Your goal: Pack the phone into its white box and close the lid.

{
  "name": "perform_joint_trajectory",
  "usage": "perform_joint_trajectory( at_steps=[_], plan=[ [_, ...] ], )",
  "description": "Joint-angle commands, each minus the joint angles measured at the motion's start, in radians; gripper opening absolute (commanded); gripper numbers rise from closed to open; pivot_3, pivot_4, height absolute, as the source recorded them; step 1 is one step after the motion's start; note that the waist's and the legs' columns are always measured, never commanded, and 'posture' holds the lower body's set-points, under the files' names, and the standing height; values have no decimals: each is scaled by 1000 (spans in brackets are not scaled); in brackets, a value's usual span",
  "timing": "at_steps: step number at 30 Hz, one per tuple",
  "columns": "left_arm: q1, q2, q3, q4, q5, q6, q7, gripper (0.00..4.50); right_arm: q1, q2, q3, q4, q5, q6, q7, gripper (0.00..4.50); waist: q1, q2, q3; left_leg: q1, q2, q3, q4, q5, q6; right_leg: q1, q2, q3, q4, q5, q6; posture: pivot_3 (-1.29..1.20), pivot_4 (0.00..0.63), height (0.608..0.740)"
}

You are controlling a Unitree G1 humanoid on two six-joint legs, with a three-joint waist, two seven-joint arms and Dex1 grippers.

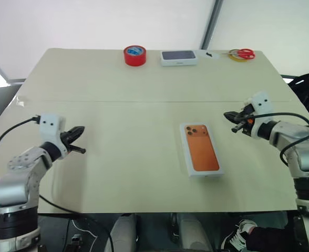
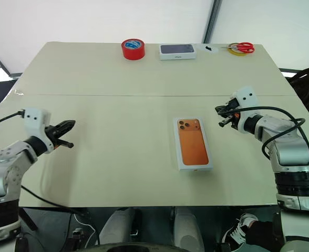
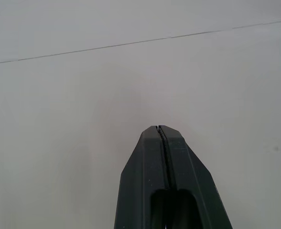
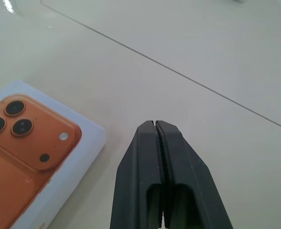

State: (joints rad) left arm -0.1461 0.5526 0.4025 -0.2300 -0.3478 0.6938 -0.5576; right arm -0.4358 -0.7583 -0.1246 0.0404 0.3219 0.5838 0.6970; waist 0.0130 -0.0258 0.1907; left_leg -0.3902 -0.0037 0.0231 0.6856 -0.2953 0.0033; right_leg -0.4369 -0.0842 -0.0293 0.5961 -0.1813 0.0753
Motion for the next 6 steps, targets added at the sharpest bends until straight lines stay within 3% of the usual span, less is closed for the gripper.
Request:
perform_joint_trajectory(
  at_steps=[1, 6],
  plan=[
    [20, 18, 44, -33, -17, -25, 19, 0, -16, 8, -7, -2, -3, -25, 11, 63, -1, 0, 0, 0, 0, 0, 0, 0, 0, 0, 0, 0, 0, 0, 1, 0, 150, 732],
    [24, 21, 40, -36, -26, -28, 42, 0, -9, 17, 2, -9, -10, -28, 18, 63, -1, 0, 0, 0, 0, 0, 0, 0, 0, 0, 0, 0, 0, 1, 1, 0, 150, 732]
  ],
)
